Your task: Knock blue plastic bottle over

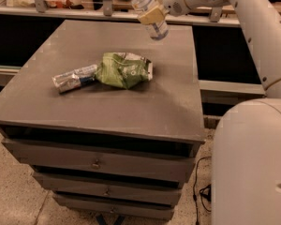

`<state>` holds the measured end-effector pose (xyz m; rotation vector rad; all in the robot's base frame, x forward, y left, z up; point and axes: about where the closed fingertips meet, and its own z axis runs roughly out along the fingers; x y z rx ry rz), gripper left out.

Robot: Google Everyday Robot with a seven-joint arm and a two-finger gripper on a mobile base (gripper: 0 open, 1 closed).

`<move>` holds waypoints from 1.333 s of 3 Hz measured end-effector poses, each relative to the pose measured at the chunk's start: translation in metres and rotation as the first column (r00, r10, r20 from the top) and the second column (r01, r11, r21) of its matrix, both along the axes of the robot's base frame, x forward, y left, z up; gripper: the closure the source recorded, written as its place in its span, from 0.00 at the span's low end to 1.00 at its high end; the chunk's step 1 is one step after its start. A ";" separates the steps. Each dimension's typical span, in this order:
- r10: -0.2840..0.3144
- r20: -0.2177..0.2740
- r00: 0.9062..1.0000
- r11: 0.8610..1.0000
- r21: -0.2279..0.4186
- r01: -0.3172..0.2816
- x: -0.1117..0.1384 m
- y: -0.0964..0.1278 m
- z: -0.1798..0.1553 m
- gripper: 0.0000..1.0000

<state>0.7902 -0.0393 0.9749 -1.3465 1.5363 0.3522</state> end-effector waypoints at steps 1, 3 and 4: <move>0.171 0.108 0.979 0.976 -0.153 -0.154 -0.017 0.015 0.013 1.00; 0.526 0.198 0.827 0.798 -0.449 -0.401 -0.027 0.043 -0.018 1.00; 0.613 0.221 0.758 0.708 -0.579 -0.404 -0.016 0.052 -0.029 1.00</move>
Offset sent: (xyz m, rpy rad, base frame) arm -0.0141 0.0297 -0.0015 -0.4863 -0.4741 0.7045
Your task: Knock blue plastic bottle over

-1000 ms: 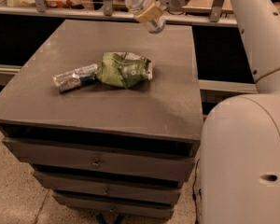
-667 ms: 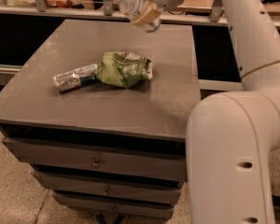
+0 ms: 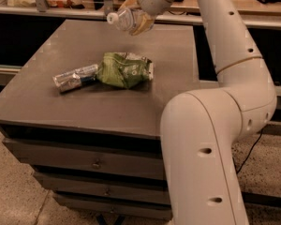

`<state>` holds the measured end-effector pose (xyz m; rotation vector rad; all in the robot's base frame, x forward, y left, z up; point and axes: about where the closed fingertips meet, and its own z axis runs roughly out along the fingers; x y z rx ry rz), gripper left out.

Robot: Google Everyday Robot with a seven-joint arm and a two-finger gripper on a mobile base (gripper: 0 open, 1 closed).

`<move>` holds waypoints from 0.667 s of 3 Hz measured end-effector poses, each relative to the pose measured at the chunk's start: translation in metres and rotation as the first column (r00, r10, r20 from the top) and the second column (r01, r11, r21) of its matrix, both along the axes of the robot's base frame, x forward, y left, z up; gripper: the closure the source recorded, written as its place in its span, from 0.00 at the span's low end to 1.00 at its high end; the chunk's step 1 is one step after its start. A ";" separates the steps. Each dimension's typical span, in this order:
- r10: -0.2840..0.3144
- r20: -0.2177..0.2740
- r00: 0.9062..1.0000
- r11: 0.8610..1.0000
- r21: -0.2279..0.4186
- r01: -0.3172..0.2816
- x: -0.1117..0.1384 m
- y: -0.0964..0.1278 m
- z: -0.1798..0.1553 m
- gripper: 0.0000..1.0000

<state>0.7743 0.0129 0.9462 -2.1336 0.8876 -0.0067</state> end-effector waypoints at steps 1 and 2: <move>-0.002 0.101 0.995 0.996 -0.086 0.011 0.017 0.009 0.004 1.00; -0.050 0.177 0.983 0.985 -0.152 0.078 0.033 0.007 0.000 1.00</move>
Offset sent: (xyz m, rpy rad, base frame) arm -0.0218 0.0167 -0.0912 -0.2952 -0.1934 -0.1396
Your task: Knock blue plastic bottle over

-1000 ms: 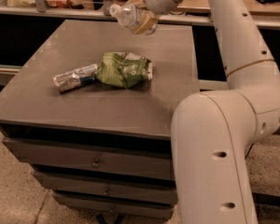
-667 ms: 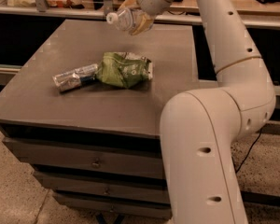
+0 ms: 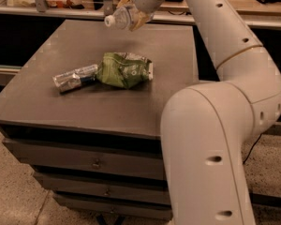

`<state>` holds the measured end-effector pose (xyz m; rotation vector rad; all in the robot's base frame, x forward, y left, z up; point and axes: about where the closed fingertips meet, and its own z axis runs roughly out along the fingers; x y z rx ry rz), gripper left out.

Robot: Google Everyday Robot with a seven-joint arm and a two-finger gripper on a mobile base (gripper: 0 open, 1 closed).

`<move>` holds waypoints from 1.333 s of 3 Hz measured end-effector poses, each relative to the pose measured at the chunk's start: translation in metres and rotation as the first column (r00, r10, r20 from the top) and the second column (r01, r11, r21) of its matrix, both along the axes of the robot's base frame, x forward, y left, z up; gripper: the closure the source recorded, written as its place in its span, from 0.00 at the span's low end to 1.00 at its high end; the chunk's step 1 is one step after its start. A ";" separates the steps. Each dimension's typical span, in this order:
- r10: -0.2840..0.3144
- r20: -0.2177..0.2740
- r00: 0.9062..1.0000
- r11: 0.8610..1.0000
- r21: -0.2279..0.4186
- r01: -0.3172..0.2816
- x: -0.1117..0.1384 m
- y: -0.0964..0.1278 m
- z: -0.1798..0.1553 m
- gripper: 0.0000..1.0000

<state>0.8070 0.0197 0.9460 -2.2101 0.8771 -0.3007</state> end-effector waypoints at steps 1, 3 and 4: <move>-0.042 0.077 0.996 0.999 -0.022 0.044 -0.002 -0.005 0.008 1.00; -0.050 -0.099 0.994 0.987 -0.157 0.034 -0.041 0.003 -0.095 1.00; -0.050 -0.122 0.991 0.980 -0.197 0.025 -0.044 -0.001 -0.110 1.00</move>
Offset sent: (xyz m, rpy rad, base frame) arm -0.0720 0.0127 -0.1297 -0.1438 0.1433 -0.0773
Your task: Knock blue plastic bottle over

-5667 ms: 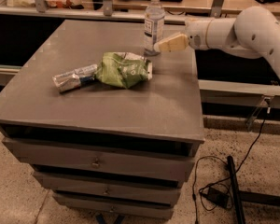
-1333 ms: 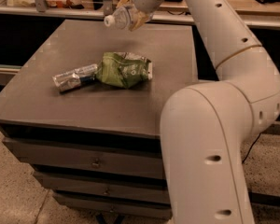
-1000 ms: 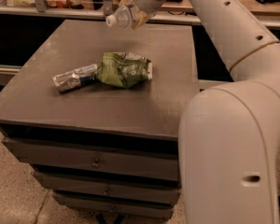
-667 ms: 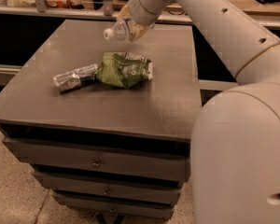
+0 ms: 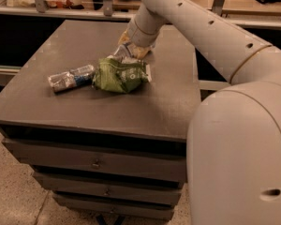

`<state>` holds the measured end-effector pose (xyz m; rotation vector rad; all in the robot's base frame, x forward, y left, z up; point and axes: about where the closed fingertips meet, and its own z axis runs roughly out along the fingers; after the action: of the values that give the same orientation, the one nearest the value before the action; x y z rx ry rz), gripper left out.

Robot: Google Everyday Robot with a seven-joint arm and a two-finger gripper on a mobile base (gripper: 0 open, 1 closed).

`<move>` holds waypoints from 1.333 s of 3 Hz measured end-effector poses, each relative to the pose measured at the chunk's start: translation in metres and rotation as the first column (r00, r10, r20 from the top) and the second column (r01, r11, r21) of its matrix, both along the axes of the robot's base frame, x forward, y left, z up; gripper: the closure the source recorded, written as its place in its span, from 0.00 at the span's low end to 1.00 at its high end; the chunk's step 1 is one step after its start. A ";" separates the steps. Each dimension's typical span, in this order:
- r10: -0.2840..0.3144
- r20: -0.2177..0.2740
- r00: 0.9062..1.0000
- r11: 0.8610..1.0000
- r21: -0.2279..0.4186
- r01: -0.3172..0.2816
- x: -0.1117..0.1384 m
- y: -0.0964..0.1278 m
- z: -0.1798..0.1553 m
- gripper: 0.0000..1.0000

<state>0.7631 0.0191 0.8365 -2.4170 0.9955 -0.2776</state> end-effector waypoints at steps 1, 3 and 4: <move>0.000 0.000 1.000 1.000 0.000 0.000 0.000 0.000 0.003 0.84; -0.064 -0.034 0.997 0.998 -0.007 0.064 0.015 -0.008 0.021 0.37; -0.081 -0.069 0.994 0.997 -0.006 0.081 0.012 -0.010 0.025 0.13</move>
Offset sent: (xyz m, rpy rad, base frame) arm 0.0294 -0.0125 0.0337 -0.0146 0.0386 -0.0902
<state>0.7754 0.0095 0.8616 -2.4069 1.1267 -0.2256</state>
